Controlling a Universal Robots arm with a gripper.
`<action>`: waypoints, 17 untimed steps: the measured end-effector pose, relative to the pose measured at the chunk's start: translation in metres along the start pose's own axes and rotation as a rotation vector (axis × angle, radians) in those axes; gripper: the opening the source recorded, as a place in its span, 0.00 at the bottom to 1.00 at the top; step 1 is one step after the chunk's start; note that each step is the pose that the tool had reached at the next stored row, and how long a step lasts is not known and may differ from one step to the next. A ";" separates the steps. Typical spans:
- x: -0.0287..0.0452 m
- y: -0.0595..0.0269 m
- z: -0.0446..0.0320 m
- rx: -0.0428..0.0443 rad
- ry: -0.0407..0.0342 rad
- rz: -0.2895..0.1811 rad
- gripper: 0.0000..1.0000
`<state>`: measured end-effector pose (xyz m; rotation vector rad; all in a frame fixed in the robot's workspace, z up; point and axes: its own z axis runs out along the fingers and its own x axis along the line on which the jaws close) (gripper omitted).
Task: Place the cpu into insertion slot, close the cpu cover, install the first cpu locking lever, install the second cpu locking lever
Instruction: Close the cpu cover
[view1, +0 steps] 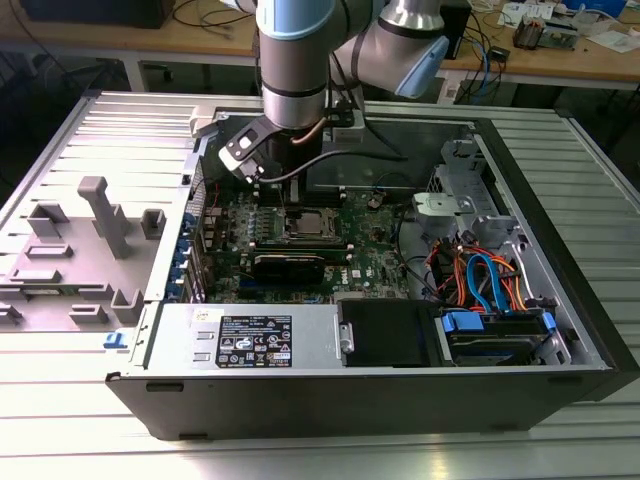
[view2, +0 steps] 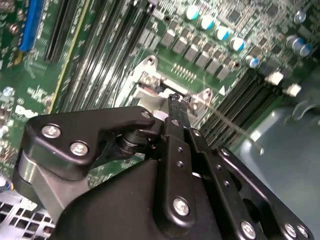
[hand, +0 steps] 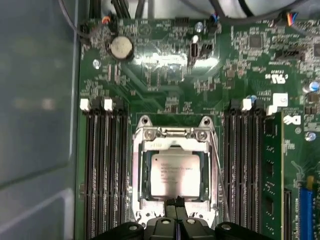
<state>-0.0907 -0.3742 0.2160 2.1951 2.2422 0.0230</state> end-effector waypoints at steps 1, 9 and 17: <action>0.0000 -0.0013 0.0029 0.0001 0.0000 -0.002 0.11; 0.0000 -0.0022 0.0019 0.0002 -0.0001 -0.004 0.11; -0.0002 0.0078 0.0010 0.0001 -0.0001 -0.004 0.11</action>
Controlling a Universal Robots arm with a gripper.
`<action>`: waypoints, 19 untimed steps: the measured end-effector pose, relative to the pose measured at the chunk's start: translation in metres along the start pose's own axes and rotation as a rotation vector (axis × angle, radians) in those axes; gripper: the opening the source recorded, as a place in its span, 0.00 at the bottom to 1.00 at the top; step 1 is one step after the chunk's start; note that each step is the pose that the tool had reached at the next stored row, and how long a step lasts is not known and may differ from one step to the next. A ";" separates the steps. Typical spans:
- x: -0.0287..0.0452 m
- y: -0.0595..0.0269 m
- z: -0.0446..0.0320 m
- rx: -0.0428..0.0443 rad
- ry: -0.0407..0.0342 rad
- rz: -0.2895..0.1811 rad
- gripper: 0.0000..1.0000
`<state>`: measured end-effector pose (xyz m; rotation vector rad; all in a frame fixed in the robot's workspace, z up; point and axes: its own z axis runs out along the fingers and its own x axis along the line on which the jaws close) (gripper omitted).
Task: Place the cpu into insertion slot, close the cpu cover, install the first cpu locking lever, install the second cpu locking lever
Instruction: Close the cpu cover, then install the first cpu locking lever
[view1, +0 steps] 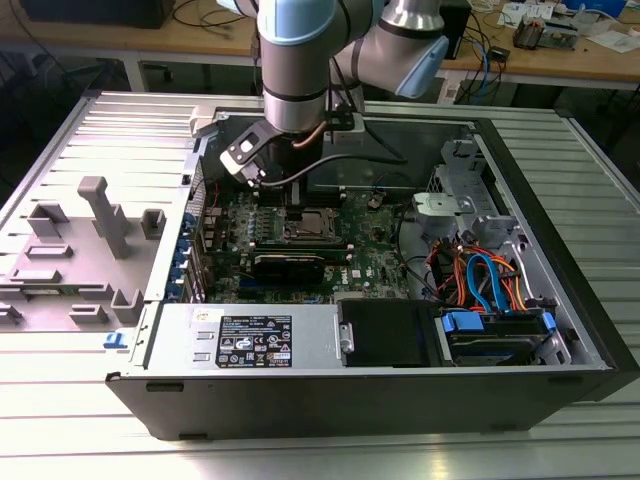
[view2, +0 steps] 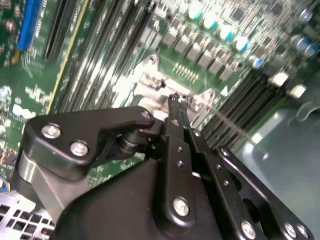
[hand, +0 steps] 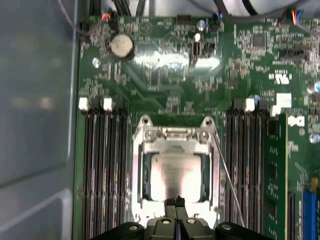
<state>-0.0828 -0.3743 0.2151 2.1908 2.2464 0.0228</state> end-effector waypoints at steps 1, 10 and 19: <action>-0.0001 0.0042 0.0001 0.0000 0.0000 0.000 0.11; -0.0002 0.0093 0.0002 0.0000 0.0000 0.000 0.11; -0.0002 0.0095 0.0002 0.0000 0.0000 -0.002 0.11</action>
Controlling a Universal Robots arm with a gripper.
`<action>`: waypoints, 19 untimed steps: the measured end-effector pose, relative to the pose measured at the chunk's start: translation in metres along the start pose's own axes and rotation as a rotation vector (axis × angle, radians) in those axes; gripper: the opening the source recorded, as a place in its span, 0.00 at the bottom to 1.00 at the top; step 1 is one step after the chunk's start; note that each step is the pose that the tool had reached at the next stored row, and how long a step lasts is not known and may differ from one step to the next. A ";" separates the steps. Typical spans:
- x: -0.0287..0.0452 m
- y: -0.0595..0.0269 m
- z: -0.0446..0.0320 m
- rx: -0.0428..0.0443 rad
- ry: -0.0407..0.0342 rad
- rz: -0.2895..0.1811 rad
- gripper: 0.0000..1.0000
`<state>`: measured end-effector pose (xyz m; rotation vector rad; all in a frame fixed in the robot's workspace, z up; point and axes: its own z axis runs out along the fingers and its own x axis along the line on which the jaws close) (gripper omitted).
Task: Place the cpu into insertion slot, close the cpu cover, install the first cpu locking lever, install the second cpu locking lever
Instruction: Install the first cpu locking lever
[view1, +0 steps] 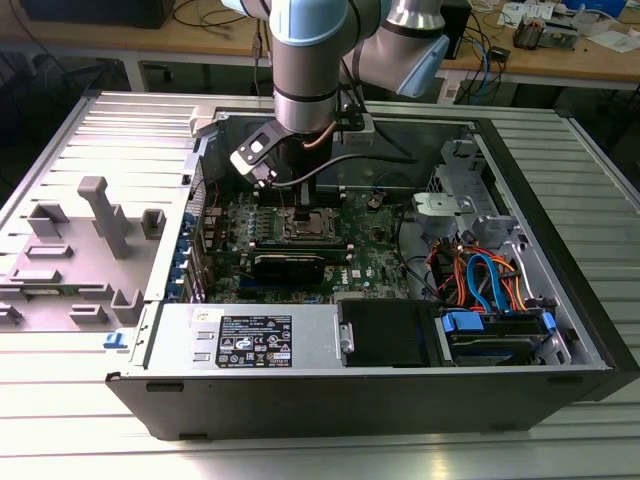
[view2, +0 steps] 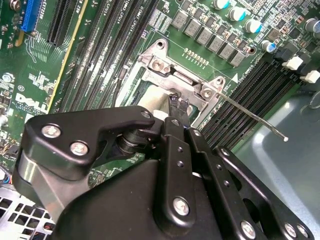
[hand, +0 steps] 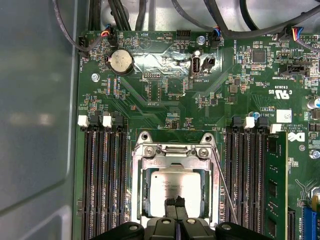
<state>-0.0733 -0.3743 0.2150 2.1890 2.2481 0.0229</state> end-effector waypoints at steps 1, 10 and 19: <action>0.0000 0.0000 0.0000 0.0000 0.0001 -0.008 0.11; 0.0001 0.0001 -0.0120 0.0007 0.0010 -0.078 0.11; 0.0001 0.0001 -0.0136 0.0014 0.0022 -0.179 0.11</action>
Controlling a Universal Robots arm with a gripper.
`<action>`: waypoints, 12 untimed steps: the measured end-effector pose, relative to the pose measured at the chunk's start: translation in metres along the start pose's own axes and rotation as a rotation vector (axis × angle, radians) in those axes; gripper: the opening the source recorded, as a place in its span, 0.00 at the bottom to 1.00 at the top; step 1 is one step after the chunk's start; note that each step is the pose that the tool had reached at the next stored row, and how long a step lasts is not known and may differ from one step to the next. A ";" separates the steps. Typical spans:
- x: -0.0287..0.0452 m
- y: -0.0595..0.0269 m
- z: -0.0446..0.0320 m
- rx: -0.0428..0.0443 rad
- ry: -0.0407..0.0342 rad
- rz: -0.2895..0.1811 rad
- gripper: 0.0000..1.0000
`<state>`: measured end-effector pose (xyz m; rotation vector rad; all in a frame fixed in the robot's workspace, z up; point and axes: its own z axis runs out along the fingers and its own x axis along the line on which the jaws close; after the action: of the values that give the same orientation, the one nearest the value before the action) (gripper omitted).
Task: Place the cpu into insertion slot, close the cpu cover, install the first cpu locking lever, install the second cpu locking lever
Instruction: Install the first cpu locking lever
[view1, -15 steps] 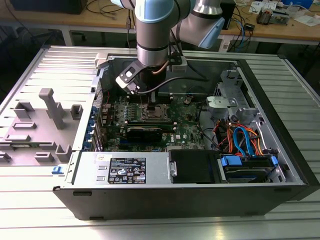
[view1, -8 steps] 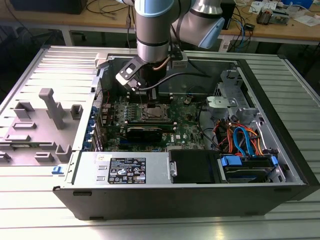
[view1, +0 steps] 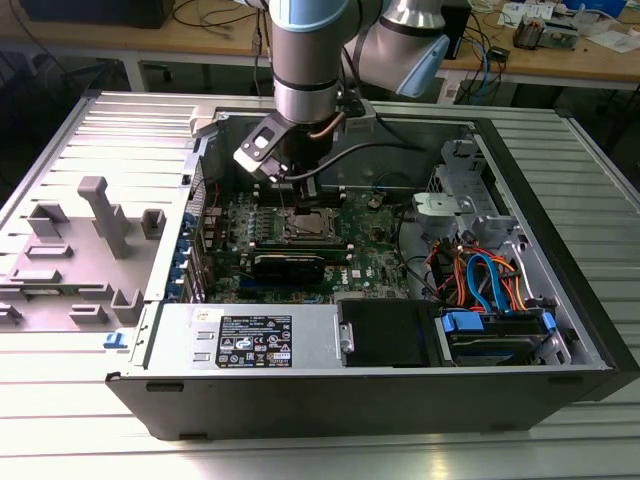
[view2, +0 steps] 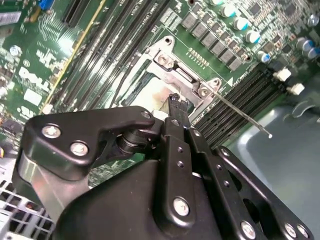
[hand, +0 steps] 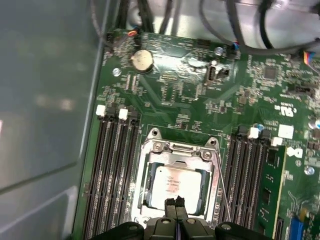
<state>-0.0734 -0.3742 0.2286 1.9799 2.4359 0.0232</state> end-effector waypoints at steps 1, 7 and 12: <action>0.0000 0.0000 0.0000 0.0001 0.0002 -0.018 0.11; 0.0000 -0.0001 -0.0060 0.0007 0.0011 -0.088 0.11; 0.0001 -0.0001 -0.0082 0.0015 0.0023 -0.193 0.11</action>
<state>-0.0737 -0.3742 0.2369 1.7365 2.6166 0.0232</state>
